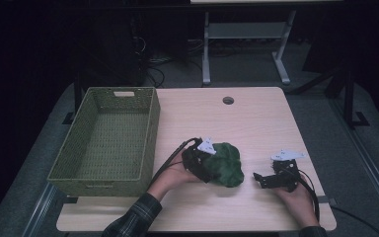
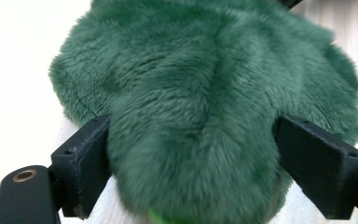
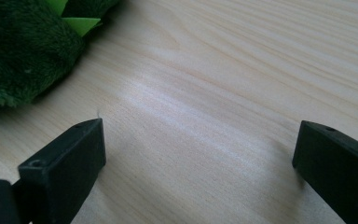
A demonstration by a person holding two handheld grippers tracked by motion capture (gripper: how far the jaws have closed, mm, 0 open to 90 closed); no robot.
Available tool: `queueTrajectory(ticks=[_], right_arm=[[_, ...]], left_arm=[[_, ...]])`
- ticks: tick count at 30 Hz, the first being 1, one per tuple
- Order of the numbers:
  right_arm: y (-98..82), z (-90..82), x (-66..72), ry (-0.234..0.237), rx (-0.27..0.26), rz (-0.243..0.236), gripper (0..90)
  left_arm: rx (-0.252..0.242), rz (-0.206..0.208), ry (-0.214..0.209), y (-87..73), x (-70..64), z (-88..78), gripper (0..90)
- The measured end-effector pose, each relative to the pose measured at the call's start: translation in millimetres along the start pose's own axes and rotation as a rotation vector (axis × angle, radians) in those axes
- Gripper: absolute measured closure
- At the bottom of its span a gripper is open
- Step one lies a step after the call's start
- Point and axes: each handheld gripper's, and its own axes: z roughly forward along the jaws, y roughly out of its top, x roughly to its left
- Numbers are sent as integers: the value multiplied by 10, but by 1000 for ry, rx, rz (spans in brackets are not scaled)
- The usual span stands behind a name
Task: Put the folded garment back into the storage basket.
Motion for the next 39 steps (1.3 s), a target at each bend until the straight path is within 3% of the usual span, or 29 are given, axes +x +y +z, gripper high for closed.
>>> queueTrajectory(ticks=[7,17,29,33,39], right_arm=[[0,0,0,0,0,0,22],[0,0,0,-1,0,0,23],[0,0,2,-2,0,2,23],[0,0,2,-3,0,1,23],[0,-1,0,-3,1,-1,23]], left_arm=[[6,-25,-12,-84,8,131,130],[0,3,-3,-154,18,160,151],[10,-10,-33,-138,-5,73,634],[11,-54,-45,-131,-6,69,703],[15,-100,-54,-128,10,19,734]])
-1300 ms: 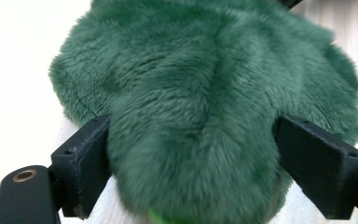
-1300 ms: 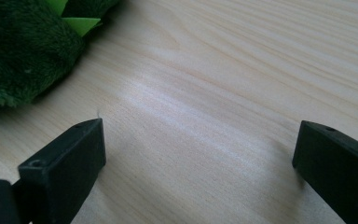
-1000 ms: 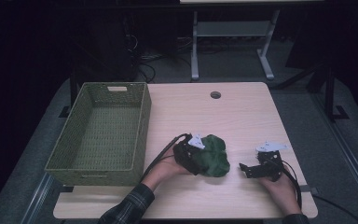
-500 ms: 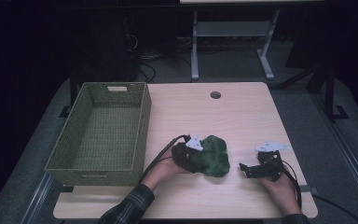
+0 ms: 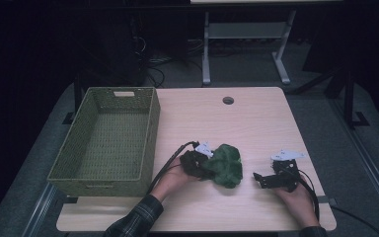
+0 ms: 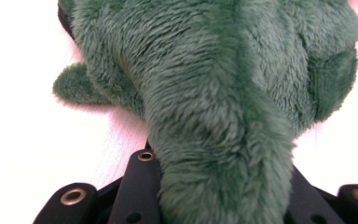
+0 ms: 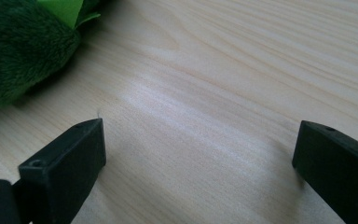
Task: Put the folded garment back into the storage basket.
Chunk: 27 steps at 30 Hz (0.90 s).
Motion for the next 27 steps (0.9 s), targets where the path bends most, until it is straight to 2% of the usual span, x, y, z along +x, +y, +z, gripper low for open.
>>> queueTrajectory(ticks=[3,9,13,19,27], right_arm=[[0,0,-1,0,0,-1,23],[0,0,-1,1,0,-1,23],[0,1,-1,0,-1,-2,23],[-1,-2,4,-1,1,4,23],[-1,0,0,-2,-1,-1,23]], left_arm=[[-6,-21,1,29,-19,-42,747],[4,-37,13,118,-95,-129,749],[-14,-53,19,180,-138,-229,749],[-25,-69,34,240,-209,-447,748],[-46,-93,66,333,-196,-767,747]])
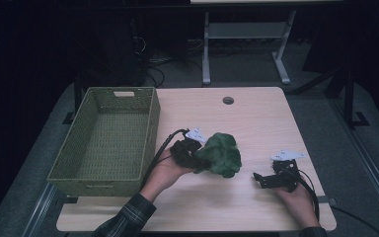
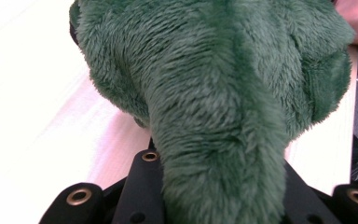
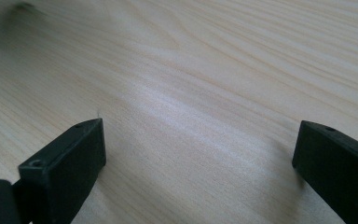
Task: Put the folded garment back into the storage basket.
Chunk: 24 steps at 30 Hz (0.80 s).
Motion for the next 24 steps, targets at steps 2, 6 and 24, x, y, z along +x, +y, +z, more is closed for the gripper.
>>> queueTrajectory(ticks=[2,6,24], right_arm=[[0,0,0,0,0,0,23],[0,0,0,0,0,0,23],[-1,-3,5,-1,3,6,23]], left_arm=[[-2,3,7,32,12,-67,746],[-6,1,11,80,39,-176,745],[-12,-10,49,102,176,-632,745]])
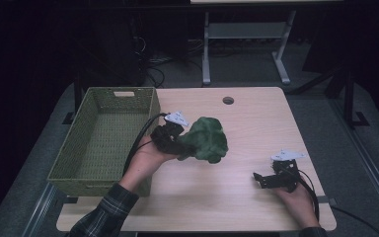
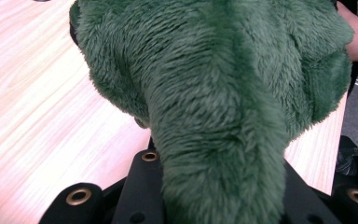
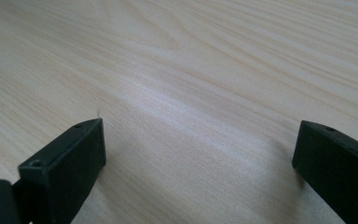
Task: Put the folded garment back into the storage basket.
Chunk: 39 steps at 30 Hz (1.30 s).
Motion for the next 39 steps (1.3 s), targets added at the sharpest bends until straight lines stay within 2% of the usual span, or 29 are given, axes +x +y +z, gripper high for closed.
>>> queueTrajectory(ticks=[4,7,17,28,39], right_arm=[[0,0,0,0,0,0,23],[0,0,0,0,0,0,23],[0,0,0,0,0,0,23],[0,0,0,0,0,1,23],[0,0,1,0,0,1,23]], left_arm=[[-19,-17,11,-11,28,-106,745],[-24,-14,10,-32,72,-194,745],[-33,-43,67,-163,214,-511,744],[-54,-84,137,-322,355,-853,744],[-70,-143,234,-563,546,-1201,745]])
